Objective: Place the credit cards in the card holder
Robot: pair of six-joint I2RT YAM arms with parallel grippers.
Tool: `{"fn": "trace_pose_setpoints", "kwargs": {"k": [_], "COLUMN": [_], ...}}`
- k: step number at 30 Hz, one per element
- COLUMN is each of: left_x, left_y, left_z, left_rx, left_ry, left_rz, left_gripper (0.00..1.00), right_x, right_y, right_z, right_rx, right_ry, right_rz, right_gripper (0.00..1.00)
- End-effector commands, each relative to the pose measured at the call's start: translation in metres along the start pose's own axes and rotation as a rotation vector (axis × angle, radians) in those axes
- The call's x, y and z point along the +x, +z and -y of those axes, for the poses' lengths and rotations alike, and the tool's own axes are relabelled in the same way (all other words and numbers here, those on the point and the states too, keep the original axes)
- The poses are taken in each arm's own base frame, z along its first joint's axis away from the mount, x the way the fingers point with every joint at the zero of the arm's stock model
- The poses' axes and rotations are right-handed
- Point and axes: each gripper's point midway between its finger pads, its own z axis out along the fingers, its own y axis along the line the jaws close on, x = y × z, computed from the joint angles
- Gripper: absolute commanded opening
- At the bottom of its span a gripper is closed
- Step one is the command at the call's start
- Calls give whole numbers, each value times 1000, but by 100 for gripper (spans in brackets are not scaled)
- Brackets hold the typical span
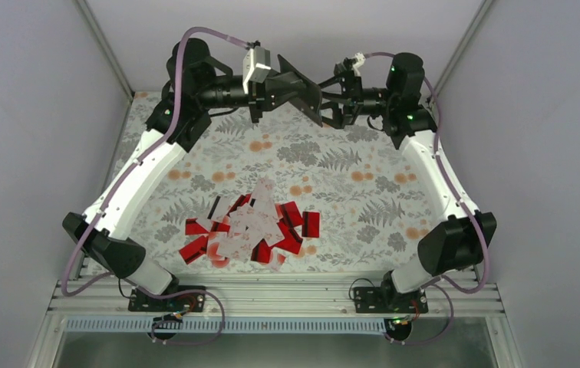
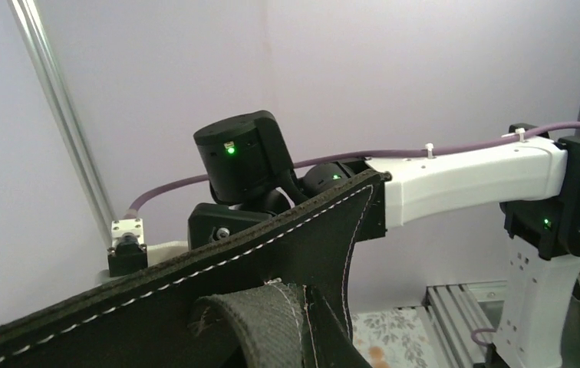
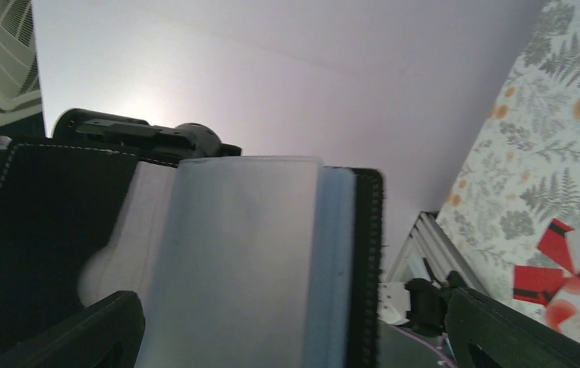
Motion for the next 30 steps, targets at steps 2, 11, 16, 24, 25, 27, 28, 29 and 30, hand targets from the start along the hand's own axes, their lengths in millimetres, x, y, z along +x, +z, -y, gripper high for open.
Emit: {"fn": "trace_pose_setpoints", "kwargs": {"k": [2,11,16,24,25,27,28,29,30], "left_x": [-41,5,74,157,169,187,201,207,218], "left_y": [-2,1,13,37,43,55,60,65,68], "left_z": [0,-48,-83,-128,-134,-146,-153,-159,-166], "left_rx": [11,-93,-122,-141,-130,-101,-98,-102,-112], "left_ry": [150,120,-15,-149,-181,-239,-268,-280,-295], "left_rz": [79,2,-106,-171,-180,-192,-202,-201,-201], "left_gripper": [2,2,2,2,2,2,2,2,2], "right_x": [-10,-43,-37,-16,-14,-11,-11,-10,-9], "right_y": [6,-21,-73,-119,-121,-124,-127,-130,-134], "right_z": [-21,74,164,221,224,230,232,233,235], "right_rx": [-4,267,547,801,803,804,808,812,819], "right_ry": [66,174,268,292,299,313,317,319,322], "right_rz": [-15,207,388,477,474,466,469,473,479], "right_gripper": [99,99,99,99,99,99,99,99,99]}}
